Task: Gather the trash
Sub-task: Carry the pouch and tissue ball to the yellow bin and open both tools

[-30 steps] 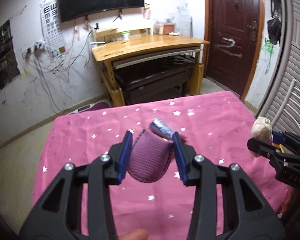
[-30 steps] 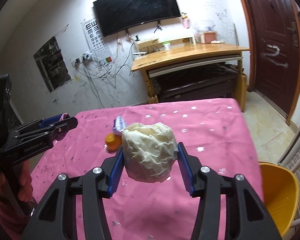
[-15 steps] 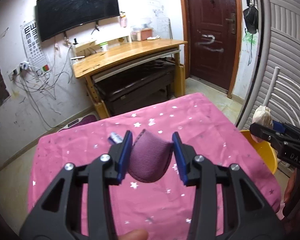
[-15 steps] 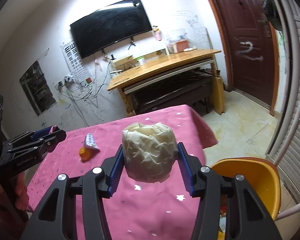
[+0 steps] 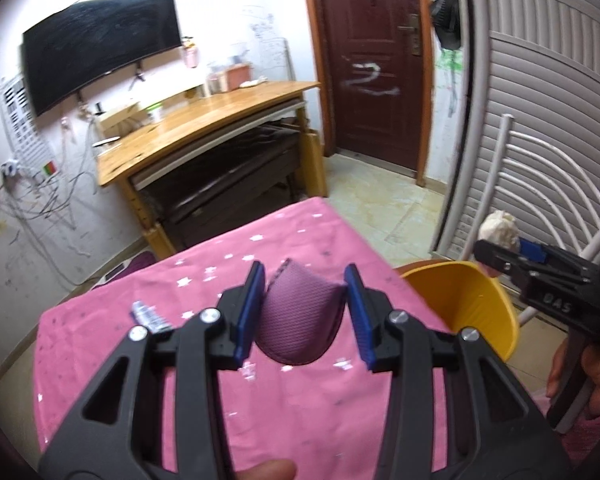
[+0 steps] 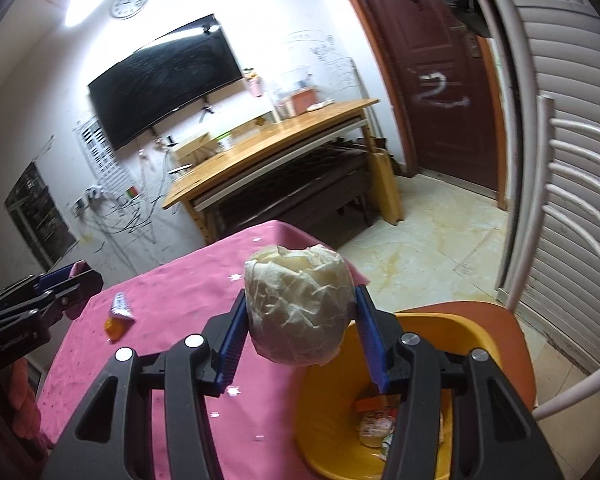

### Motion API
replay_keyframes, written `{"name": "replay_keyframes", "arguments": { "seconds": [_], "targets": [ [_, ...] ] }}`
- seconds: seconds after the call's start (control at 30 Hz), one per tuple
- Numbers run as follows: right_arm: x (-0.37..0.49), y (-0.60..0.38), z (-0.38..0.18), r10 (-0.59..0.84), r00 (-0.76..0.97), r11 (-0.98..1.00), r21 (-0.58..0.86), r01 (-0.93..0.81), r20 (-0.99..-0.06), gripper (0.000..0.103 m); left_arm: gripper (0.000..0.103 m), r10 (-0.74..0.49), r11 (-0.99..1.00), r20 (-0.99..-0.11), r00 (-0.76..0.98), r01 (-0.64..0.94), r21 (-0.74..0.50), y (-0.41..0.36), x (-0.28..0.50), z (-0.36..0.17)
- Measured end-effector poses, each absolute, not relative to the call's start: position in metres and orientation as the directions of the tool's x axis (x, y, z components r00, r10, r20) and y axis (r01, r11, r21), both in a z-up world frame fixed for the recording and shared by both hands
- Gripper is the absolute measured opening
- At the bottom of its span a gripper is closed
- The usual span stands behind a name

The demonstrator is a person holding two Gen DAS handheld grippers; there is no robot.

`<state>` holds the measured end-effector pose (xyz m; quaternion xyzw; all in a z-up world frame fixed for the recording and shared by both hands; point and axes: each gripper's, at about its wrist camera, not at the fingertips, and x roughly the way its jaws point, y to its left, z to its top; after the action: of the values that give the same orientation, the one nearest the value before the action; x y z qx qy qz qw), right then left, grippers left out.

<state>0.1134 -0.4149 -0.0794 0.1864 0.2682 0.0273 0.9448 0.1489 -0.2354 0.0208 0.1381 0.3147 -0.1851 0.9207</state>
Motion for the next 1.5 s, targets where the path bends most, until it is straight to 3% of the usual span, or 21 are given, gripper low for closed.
{"name": "replay_keyframes", "arguments": {
  "seconds": [0.2,0.37,0.57,0.73,0.83,0.87,1.3,1.5],
  "targets": [
    [0.117,-0.439,-0.093,0.121,0.84,0.922,0.374,0.103,-0.529,0.047,0.039,-0.327,0.857,-0.659,0.677,0.506,0.094,-0.282,0.152,0.014],
    [0.119,-0.457,-0.102,0.103,0.83,0.909,0.39,0.145,-0.548,0.065,0.039,-0.355,0.83,-0.683,0.638,0.551,0.083,-0.319,0.155,0.006],
    [0.111,-0.483,-0.106,0.081,0.845,0.882,0.434,0.186,-0.528,0.066,0.039,-0.38,0.811,-0.712,0.59,0.583,0.049,-0.35,0.159,0.002],
    [0.101,-0.508,-0.108,0.047,0.861,0.848,0.475,0.234,-0.507,0.067,0.049,-0.416,0.808,-0.735,0.535,0.589,-0.027,-0.36,0.165,-0.005],
    [0.095,-0.517,-0.109,0.038,0.867,0.835,0.493,0.245,-0.497,0.067,0.068,-0.416,0.81,-0.75,0.514,0.584,-0.049,-0.364,0.169,-0.01],
    [0.094,-0.518,-0.109,0.038,0.868,0.833,0.495,0.246,-0.495,0.067,0.07,-0.419,0.811,-0.753,0.508,0.581,-0.06,-0.363,0.169,-0.011],
    [0.102,-0.489,-0.105,0.072,0.858,0.867,0.456,0.198,-0.509,0.068,0.07,-0.399,0.836,-0.754,0.522,0.545,-0.065,-0.332,0.171,-0.008],
    [0.112,-0.452,-0.097,0.12,0.849,0.897,0.422,0.129,-0.514,0.07,0.075,-0.364,0.865,-0.731,0.578,0.5,-0.036,-0.286,0.175,0.001]
  ]
}}
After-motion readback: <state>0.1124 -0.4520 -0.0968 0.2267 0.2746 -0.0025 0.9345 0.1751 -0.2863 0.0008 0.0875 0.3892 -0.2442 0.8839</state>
